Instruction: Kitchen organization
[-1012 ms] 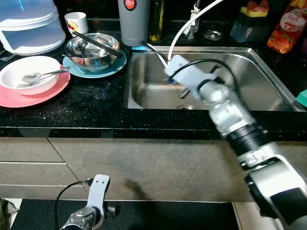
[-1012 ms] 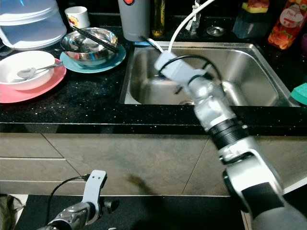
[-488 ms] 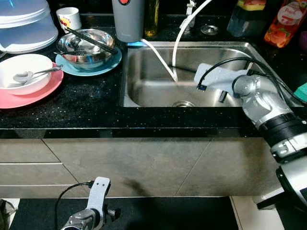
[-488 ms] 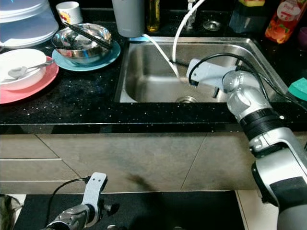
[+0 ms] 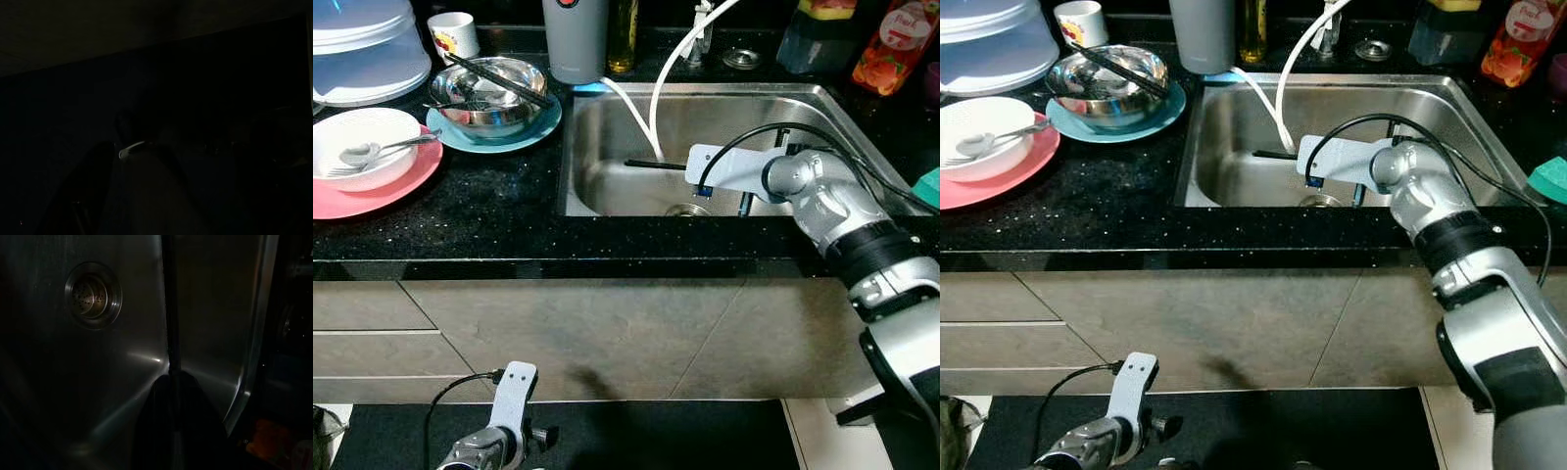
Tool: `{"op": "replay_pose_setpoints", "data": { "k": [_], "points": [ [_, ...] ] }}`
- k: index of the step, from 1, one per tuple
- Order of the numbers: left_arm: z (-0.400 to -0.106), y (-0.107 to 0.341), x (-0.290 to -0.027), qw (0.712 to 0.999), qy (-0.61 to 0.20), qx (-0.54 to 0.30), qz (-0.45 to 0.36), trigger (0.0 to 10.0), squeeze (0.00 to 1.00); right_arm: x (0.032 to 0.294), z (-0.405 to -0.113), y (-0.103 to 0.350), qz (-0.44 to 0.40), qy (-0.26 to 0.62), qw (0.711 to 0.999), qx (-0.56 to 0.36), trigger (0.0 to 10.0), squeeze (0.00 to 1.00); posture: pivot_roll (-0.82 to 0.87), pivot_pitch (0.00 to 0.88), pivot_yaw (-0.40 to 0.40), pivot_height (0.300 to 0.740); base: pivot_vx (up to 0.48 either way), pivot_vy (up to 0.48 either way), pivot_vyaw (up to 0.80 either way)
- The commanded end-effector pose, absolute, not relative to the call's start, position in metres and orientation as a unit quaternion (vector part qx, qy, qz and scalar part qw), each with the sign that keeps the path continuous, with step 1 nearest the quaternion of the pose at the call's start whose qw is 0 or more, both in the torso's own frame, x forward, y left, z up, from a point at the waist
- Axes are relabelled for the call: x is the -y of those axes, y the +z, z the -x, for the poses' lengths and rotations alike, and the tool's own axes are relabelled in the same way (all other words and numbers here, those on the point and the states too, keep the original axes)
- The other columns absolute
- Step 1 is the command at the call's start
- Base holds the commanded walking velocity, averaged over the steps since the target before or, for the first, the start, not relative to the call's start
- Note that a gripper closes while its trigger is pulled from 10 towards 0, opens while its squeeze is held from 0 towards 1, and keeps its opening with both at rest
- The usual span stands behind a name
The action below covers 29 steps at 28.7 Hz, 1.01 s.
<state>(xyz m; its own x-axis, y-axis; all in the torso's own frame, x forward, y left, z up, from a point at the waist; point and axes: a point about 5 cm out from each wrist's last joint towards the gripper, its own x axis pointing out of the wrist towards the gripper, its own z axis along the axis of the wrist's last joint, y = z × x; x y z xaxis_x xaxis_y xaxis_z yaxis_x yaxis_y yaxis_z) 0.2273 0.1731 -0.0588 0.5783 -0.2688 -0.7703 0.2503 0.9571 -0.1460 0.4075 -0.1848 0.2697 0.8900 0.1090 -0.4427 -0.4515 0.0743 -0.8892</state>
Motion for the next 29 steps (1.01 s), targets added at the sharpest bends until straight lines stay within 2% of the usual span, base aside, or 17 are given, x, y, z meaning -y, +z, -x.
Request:
{"op": "replay_pose_setpoints", "data": {
  "k": [1,2,7,10,11,12,13,14,15,16,18,19,22,23,24,27,29],
  "points": [
    [-0.22,-0.063,-0.175,0.881,-0.149,-0.449,0.008,10.0,0.0,0.184,-0.408,0.268,0.66,0.2,0.711,-0.14,10.0,0.96,-0.02,0.144,-0.008,0.74,0.0,0.0,0.0],
    [-0.22,-0.063,-0.175,0.881,-0.149,-0.449,0.008,10.0,0.0,0.185,-0.409,0.269,0.66,0.199,0.71,-0.141,10.0,1.0,-0.02,0.145,-0.011,0.74,0.0,0.0,0.0],
    [-0.221,-0.063,-0.175,0.882,-0.149,-0.448,0.008,10.0,0.0,0.187,-0.411,0.277,0.654,0.184,0.723,-0.127,10.0,1.0,-0.02,0.145,-0.011,0.74,0.0,0.0,0.0],
    [-0.221,-0.062,-0.174,0.882,-0.148,-0.447,0.008,10.0,0.0,0.18,-0.413,0.29,0.568,0.185,0.799,-0.072,10.0,0.97,-0.01,0.143,-0.018,0.74,0.0,0.0,0.0],
    [-0.222,-0.062,-0.174,0.882,-0.148,-0.447,0.008,10.0,0.0,0.177,-0.412,0.294,0.533,0.196,0.821,-0.057,10.0,0.58,-0.01,0.144,-0.019,0.74,0.0,0.0,0.0],
    [-0.222,-0.062,-0.174,0.883,-0.146,-0.446,0.009,10.0,0.0,0.17,-0.409,0.303,0.472,0.215,0.855,-0.019,10.0,0.44,-0.01,0.142,-0.018,0.74,0.0,0.0,0.0],
    [-0.222,-0.062,-0.174,0.883,-0.145,-0.445,0.009,10.0,0.0,0.164,-0.406,0.314,0.398,0.232,0.887,0.03,10.0,0.0,-0.01,0.142,-0.018,0.74,0.0,0.0,0.0],
    [-0.223,-0.062,-0.174,0.884,-0.144,-0.445,0.01,10.0,0.0,0.16,-0.403,0.324,0.333,0.241,0.909,0.075,10.0,0.0,0.0,0.136,-0.018,0.74,0.0,0.0,0.0],
    [-0.223,-0.062,-0.174,0.884,-0.144,-0.445,0.01,10.0,0.0,0.16,-0.403,0.324,0.333,0.241,0.909,0.075,10.0,0.0,0.0,0.136,-0.018,0.74,0.0,0.0,0.0],
    [-0.223,-0.062,-0.174,0.885,-0.142,-0.444,0.011,10.0,0.0,0.154,-0.397,0.334,0.257,0.253,0.924,0.13,10.0,0.0,-0.01,0.133,-0.016,0.74,0.0,0.0,0.0],
    [-0.224,-0.061,-0.175,0.887,-0.138,-0.441,0.013,10.0,0.0,0.148,-0.387,0.343,0.14,0.264,0.933,0.2,10.0,0.0,-0.01,0.127,-0.01,0.74,0.0,0.0,0.0],
    [-0.225,-0.061,-0.175,0.888,-0.136,-0.44,0.013,10.0,0.0,0.145,-0.382,0.344,0.098,0.266,0.934,0.219,10.0,0.0,0.0,0.124,-0.008,0.74,0.0,0.0,0.0],
    [-0.225,-0.06,-0.175,0.889,-0.134,-0.438,0.013,10.0,0.0,0.143,-0.379,0.343,0.076,0.26,0.934,0.233,10.0,0.0,0.0,0.122,-0.007,0.74,0.0,0.0,0.0],
    [-0.227,-0.06,-0.175,0.891,-0.131,-0.435,0.012,10.0,0.0,0.132,-0.374,0.336,0.012,0.263,0.932,0.25,10.0,0.0,0.0,0.107,-0.003,0.74,0.0,0.0,0.0],
    [-0.227,-0.06,-0.175,0.891,-0.131,-0.435,0.012,10.0,0.0,0.132,-0.374,0.336,0.012,0.263,0.932,0.25,10.0,0.0,0.0,0.107,-0.003,0.74,0.0,0.0,0.0],
    [-0.229,-0.058,-0.176,0.895,-0.121,-0.428,0.013,10.0,0.0,0.106,-0.361,0.314,-0.088,0.329,0.912,0.228,10.0,0.0,0.0,0.1,-0.004,0.74,0.0,0.0,0.0],
    [-0.229,-0.058,-0.176,0.897,-0.119,-0.426,0.015,10.0,0.0,0.1,-0.358,0.309,-0.112,0.344,0.905,0.222,10.0,0.0,0.0,0.097,-0.004,0.74,0.0,0.0,0.0]
  ]
}}
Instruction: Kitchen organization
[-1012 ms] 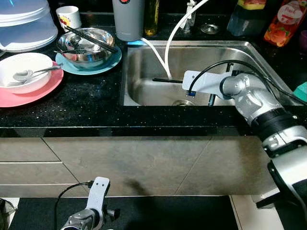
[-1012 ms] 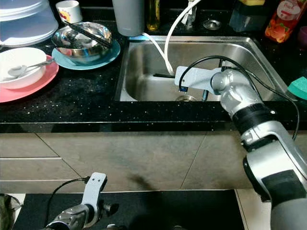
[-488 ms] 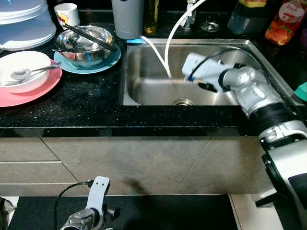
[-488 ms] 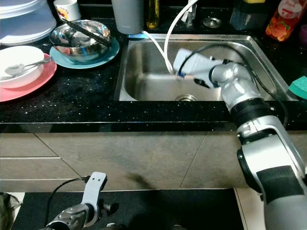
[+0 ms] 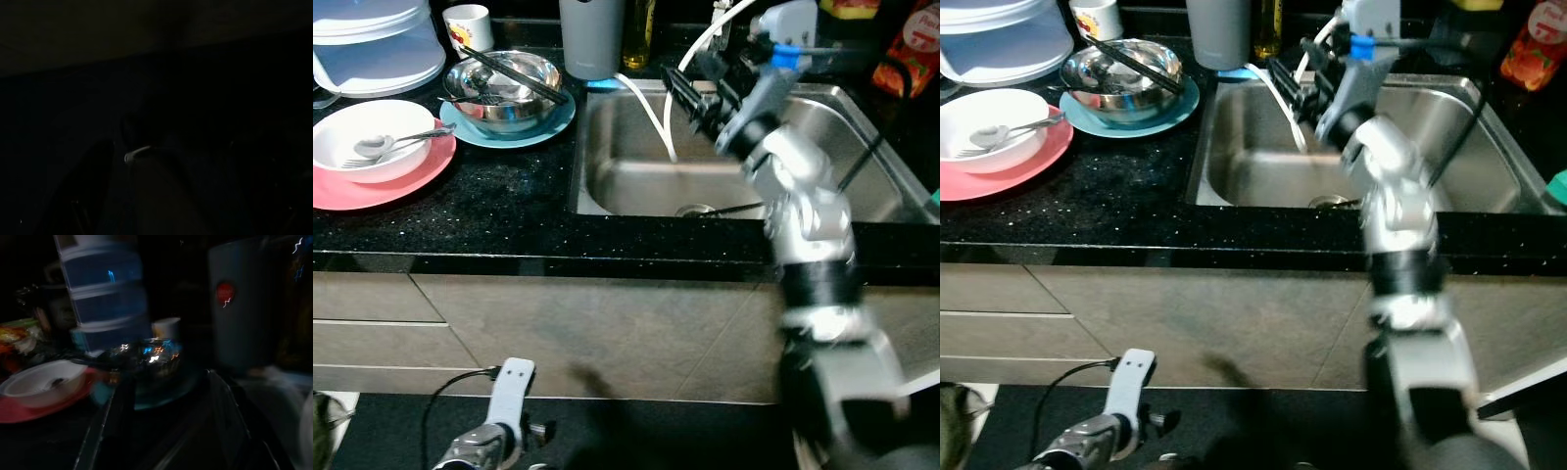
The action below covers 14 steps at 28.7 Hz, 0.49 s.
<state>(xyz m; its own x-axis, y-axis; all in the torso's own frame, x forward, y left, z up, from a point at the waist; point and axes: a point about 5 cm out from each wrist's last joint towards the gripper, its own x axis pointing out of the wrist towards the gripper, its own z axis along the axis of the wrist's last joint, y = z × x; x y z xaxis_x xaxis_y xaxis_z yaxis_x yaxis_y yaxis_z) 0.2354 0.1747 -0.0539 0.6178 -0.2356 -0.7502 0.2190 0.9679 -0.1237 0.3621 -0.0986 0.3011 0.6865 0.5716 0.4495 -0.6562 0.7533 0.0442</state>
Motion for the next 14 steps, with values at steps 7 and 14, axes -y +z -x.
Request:
{"op": "replay_pose_setpoints", "data": {
  "k": [7,14],
  "points": [
    [-0.232,-0.056,-0.177,0.901,-0.111,-0.419,0.014,10.0,0.0,0.062,-0.333,0.29,-0.166,0.408,0.878,0.187,10.0,0.0,0.01,0.08,-0.013,0.74,0.0,0.0,0.78],
    [-0.234,-0.055,-0.177,0.902,-0.113,-0.418,-0.002,10.0,0.0,0.043,-0.322,0.285,-0.171,0.437,0.866,0.171,10.0,0.0,0.02,0.072,-0.012,0.74,0.0,0.0,0.78]
  ]
}}
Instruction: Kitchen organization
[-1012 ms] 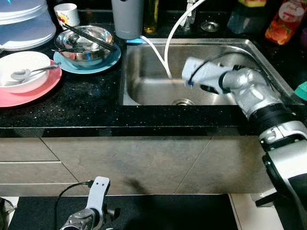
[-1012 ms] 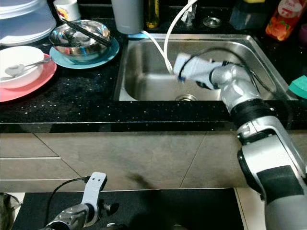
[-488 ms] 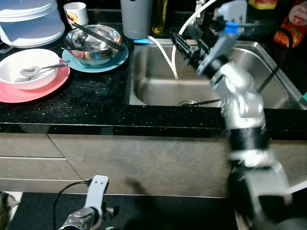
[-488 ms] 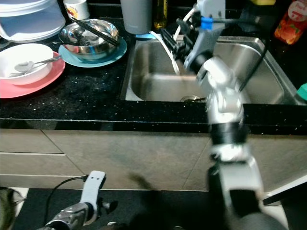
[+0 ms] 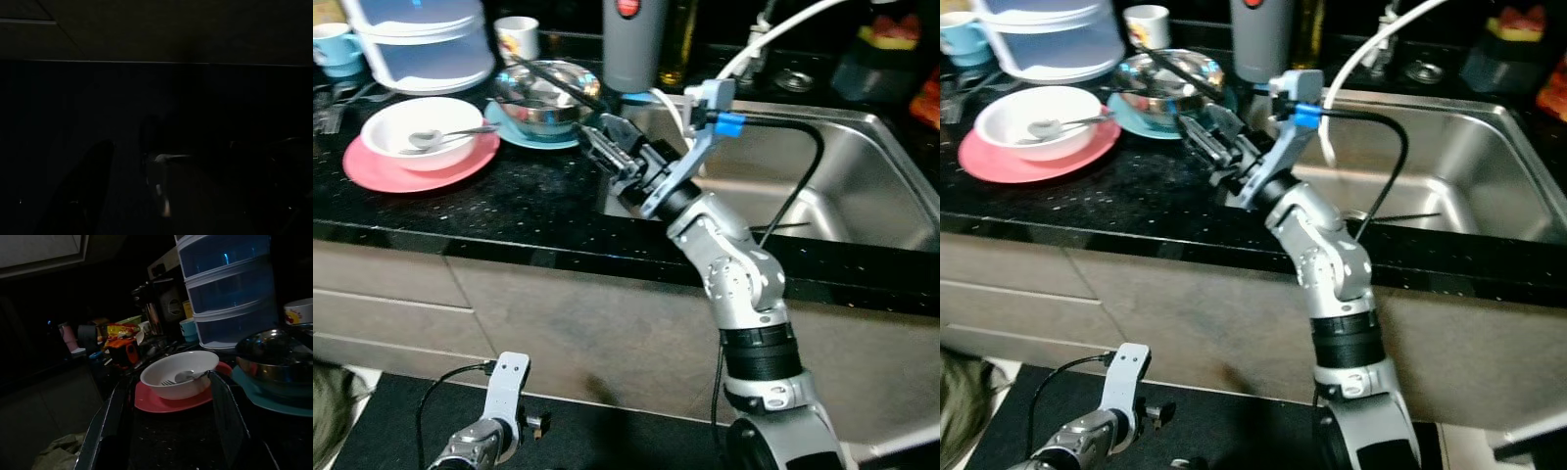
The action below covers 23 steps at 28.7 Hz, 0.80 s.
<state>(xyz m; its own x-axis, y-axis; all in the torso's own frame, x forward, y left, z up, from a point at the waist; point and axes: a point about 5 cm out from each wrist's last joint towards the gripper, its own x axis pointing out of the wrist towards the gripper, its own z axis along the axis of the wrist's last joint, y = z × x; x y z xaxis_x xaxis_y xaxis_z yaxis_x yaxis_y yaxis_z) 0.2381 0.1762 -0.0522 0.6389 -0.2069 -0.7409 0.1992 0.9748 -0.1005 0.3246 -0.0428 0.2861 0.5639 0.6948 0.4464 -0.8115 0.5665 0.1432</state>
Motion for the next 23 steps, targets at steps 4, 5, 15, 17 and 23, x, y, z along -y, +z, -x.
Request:
{"op": "replay_pose_setpoints", "data": {
  "k": [4,5,15,17,23],
  "points": [
    [-0.235,-0.054,-0.178,0.901,-0.113,-0.419,-0.009,10.0,0.0,0.039,-0.315,0.285,-0.175,0.445,0.862,0.168,10.0,0.0,0.01,0.066,-0.003,0.74,0.0,0.0,0.77],
    [-0.235,-0.054,-0.178,0.9,-0.115,-0.42,-0.012,10.0,0.0,0.038,-0.313,0.283,-0.174,0.447,0.862,0.167,10.0,0.0,0.01,0.062,-0.002,0.74,0.0,0.0,0.77],
    [-0.234,-0.055,-0.179,0.897,-0.117,-0.425,-0.018,10.0,0.0,0.037,-0.307,0.28,-0.18,0.455,0.856,0.165,10.0,0.0,0.01,0.046,0.001,0.74,0.0,0.0,0.77],
    [-0.234,-0.055,-0.179,0.897,-0.117,-0.425,-0.018,10.0,0.0,0.037,-0.307,0.279,-0.182,0.456,0.855,0.164,10.0,0.0,0.01,0.046,0.001,0.74,0.0,0.0,0.77],
    [-0.233,-0.056,-0.179,0.897,-0.114,-0.427,-0.017,10.0,0.0,0.037,-0.306,0.278,-0.194,0.459,0.851,0.164,10.0,0.0,0.01,0.039,-0.001,0.74,0.0,0.0,0.77]
  ]
}}
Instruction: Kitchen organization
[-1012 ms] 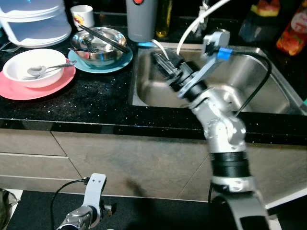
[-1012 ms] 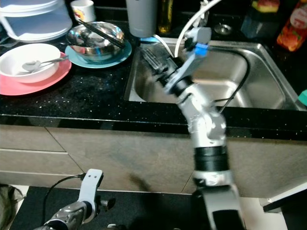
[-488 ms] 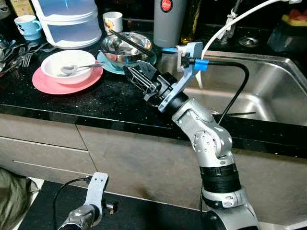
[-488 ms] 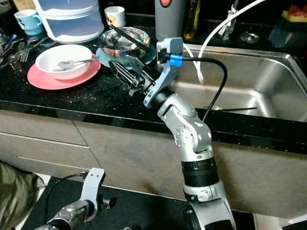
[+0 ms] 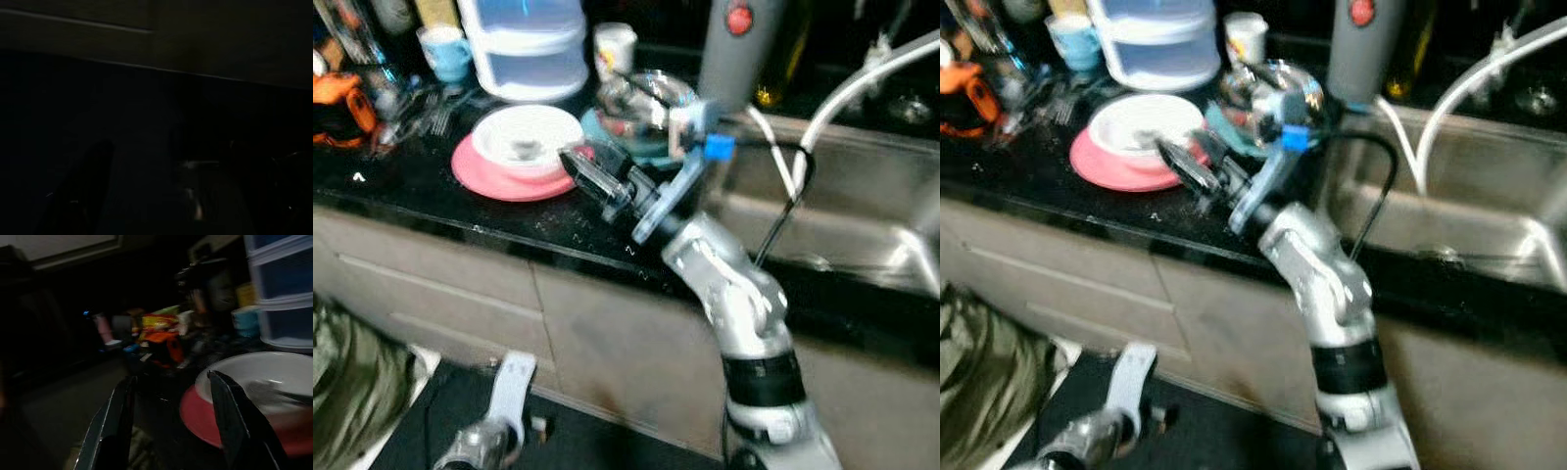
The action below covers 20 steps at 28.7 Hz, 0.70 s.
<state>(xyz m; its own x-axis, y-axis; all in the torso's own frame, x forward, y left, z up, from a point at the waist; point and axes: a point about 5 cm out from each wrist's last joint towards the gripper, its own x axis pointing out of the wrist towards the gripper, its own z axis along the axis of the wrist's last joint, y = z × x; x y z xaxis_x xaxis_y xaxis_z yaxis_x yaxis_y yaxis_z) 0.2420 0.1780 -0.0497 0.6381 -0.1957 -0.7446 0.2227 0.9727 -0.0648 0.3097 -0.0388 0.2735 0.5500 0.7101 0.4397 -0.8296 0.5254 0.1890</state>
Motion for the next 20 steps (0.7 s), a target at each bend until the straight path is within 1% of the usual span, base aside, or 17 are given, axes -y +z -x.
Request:
{"op": "replay_pose_setpoints", "data": {
  "k": [1,8,12,14,15,16,18,20],
  "points": [
    [-0.233,-0.056,-0.179,0.897,-0.114,-0.427,-0.017,10.0,0.0,0.038,-0.306,0.277,-0.196,0.458,0.851,0.164,10.0,0.0,0.01,0.039,-0.001,0.74,0.0,0.0,0.77],
    [-0.233,-0.056,-0.179,0.897,-0.113,-0.427,-0.015,10.0,0.0,0.041,-0.308,0.275,-0.203,0.448,0.855,0.163,10.0,0.0,0.01,0.045,0.0,0.74,0.0,0.0,0.77],
    [-0.233,-0.056,-0.179,0.897,-0.115,-0.427,-0.014,10.0,0.0,0.045,-0.312,0.274,-0.199,0.424,0.869,0.162,10.0,0.0,0.01,0.047,0.003,0.74,0.0,0.0,0.76],
    [-0.233,-0.056,-0.179,0.897,-0.115,-0.427,-0.014,10.0,0.0,0.045,-0.312,0.274,-0.199,0.424,0.869,0.162,10.0,0.0,0.01,0.047,0.003,0.74,0.0,0.0,0.76],
    [-0.233,-0.056,-0.179,0.897,-0.117,-0.427,-0.014,10.0,0.0,0.047,-0.317,0.272,-0.191,0.407,0.88,0.151,10.0,0.0,0.01,0.048,0.003,0.74,0.0,0.0,0.0],
    [-0.233,-0.056,-0.179,0.897,-0.118,-0.426,-0.013,10.0,0.0,0.047,-0.318,0.271,-0.19,0.402,0.883,0.148,10.0,0.0,0.01,0.048,0.003,0.74,0.0,0.0,0.0],
    [-0.233,-0.056,-0.178,0.897,-0.118,-0.427,-0.01,10.0,0.0,0.048,-0.32,0.27,-0.189,0.397,0.886,0.146,10.0,0.0,0.01,0.052,0.002,0.74,0.0,0.0,0.0],
    [-0.233,-0.056,-0.178,0.897,-0.124,-0.425,-0.009,10.0,0.0,0.048,-0.32,0.271,-0.187,0.397,0.887,0.146,10.0,0.0,0.01,0.052,0.002,0.74,0.309,0.0,0.0]
  ]
}}
